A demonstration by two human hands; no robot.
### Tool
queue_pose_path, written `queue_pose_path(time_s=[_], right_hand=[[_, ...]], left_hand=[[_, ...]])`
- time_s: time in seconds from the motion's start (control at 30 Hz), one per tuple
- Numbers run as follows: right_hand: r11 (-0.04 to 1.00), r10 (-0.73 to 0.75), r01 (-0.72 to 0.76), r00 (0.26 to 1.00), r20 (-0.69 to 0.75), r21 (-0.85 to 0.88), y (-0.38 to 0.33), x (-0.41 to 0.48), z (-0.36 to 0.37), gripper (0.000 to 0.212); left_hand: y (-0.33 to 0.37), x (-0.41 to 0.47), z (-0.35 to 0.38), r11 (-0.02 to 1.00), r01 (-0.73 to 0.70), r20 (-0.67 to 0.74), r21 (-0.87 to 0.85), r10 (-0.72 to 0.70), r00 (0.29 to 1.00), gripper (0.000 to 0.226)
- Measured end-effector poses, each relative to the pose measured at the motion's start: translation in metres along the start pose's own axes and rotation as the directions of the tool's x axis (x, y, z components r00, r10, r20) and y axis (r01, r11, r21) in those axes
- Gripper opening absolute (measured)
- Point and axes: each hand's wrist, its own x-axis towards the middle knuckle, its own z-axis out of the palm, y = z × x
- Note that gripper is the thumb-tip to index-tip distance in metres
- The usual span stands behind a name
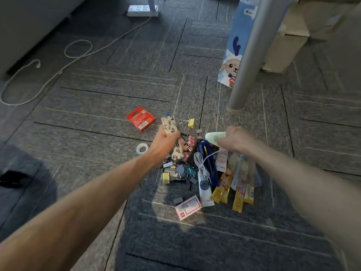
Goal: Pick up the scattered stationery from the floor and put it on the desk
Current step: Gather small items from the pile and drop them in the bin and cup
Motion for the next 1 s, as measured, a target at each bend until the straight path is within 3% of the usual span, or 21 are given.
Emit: queue_pose_path(time_s=[0.13,0.2,0.27,0.33,0.43,0.53,0.6,0.67,0.8,0.9,0.93,1.0], right_hand=[[0.984,-0.009,-0.012,0.994,-0.113,-0.178,0.001,0.001,0.002,0.055],[0.978,-0.084,0.061,0.99,-0.11,-0.201,-0.008,0.005,0.015,0.059],[0.979,-0.145,0.129,0.985,-0.096,-0.159,-0.015,0.006,0.028,0.046],[0.982,-0.175,0.163,0.976,-0.132,-0.098,-0.018,0.005,0.032,0.031],[0.973,-0.222,0.229,0.964,-0.149,0.035,-0.015,0.004,0.031,0.023],[0.924,-0.243,0.282,0.955,-0.172,0.257,-0.006,-0.002,0.027,0.028],[0.905,-0.259,0.316,0.94,-0.222,0.283,0.001,-0.009,0.027,0.029],[0.897,-0.251,0.327,0.93,-0.267,0.297,0.007,-0.019,0.026,0.031],[0.866,-0.224,0.339,0.92,-0.32,0.369,0.012,-0.044,0.026,0.033],[0.83,-0.314,0.416,0.899,-0.305,0.371,0.007,-0.062,0.033,0.032],[0.838,-0.331,0.422,0.897,-0.291,0.346,0.006,-0.066,0.037,0.031],[0.87,-0.292,0.37,0.919,-0.263,0.326,0.009,-0.069,0.044,0.031]], left_hand=[[0.004,-0.018,-0.002,0.992,0.037,0.156,0.122,-0.056,0.986,0.011],[0.001,-0.027,0.0,0.977,0.042,0.168,0.21,-0.078,0.983,0.016],[-0.002,-0.032,0.0,0.972,0.075,0.181,0.223,-0.117,0.977,0.014],[-0.006,-0.037,-0.004,0.933,0.065,0.165,0.355,-0.131,0.978,0.012],[-0.021,-0.053,-0.003,0.806,-0.061,0.216,0.588,-0.085,0.973,0.017],[-0.048,-0.079,0.009,0.746,-0.106,0.316,0.658,-0.145,0.938,0.041],[-0.068,-0.085,0.018,0.666,-0.239,0.36,0.707,-0.048,0.932,0.057],[-0.082,-0.084,0.028,0.52,-0.365,0.391,0.772,0.064,0.918,0.065],[-0.089,-0.082,0.044,0.253,-0.391,0.375,0.885,0.109,0.92,0.067],[-0.091,-0.078,0.046,0.258,-0.421,0.403,0.87,0.123,0.907,0.059],[-0.089,-0.076,0.043,0.322,-0.397,0.387,0.859,0.098,0.917,0.053],[-0.08,-0.075,0.039,0.614,-0.22,0.333,0.758,-0.075,0.94,0.037]])
